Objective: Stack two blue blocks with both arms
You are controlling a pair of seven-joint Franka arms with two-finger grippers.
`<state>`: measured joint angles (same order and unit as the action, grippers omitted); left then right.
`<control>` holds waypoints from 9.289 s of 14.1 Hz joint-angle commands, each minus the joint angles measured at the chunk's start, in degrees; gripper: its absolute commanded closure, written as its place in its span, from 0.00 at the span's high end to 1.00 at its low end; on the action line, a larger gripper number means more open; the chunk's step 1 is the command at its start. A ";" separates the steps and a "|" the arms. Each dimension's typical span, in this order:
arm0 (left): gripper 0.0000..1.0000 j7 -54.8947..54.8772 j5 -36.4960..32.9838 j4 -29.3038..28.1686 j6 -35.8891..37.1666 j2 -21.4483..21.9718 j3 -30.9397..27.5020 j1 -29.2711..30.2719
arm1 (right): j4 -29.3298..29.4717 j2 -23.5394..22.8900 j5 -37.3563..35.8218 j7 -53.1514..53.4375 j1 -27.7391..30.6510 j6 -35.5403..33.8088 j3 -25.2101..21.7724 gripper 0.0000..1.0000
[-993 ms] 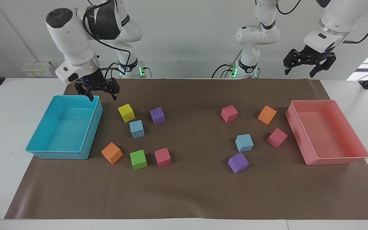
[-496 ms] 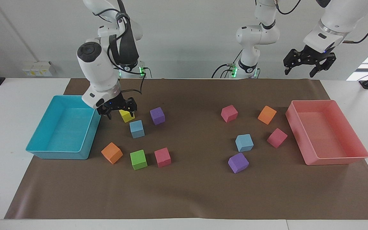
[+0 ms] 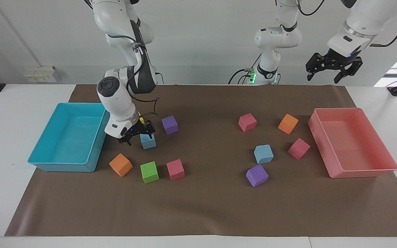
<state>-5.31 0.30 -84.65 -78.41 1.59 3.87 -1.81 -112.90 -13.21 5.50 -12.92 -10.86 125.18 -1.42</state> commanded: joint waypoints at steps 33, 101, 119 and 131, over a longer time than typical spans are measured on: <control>1.00 0.30 -0.30 -1.14 0.01 1.05 0.62 1.02 | 6.21 0.47 0.83 6.83 -3.19 -6.80 -0.17 0.00; 1.00 19.20 -2.67 -15.81 -44.20 -15.99 0.18 -7.86 | 6.91 1.70 30.17 15.30 -11.99 4.98 1.33 0.54; 1.00 21.31 -2.59 -22.75 -51.49 -22.86 0.26 -12.25 | 4.36 -7.53 57.42 -16.52 -4.52 -4.86 1.33 0.00; 0.06 22.54 -2.59 -23.82 -48.69 -21.89 0.18 -12.78 | 0.76 -10.96 60.42 -16.43 -7.51 -2.40 1.24 0.00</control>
<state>15.50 -1.00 -107.20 -128.41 -22.26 4.71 -13.49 -110.61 -24.66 64.06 -27.99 -18.61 122.02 -0.30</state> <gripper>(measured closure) 0.396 0.991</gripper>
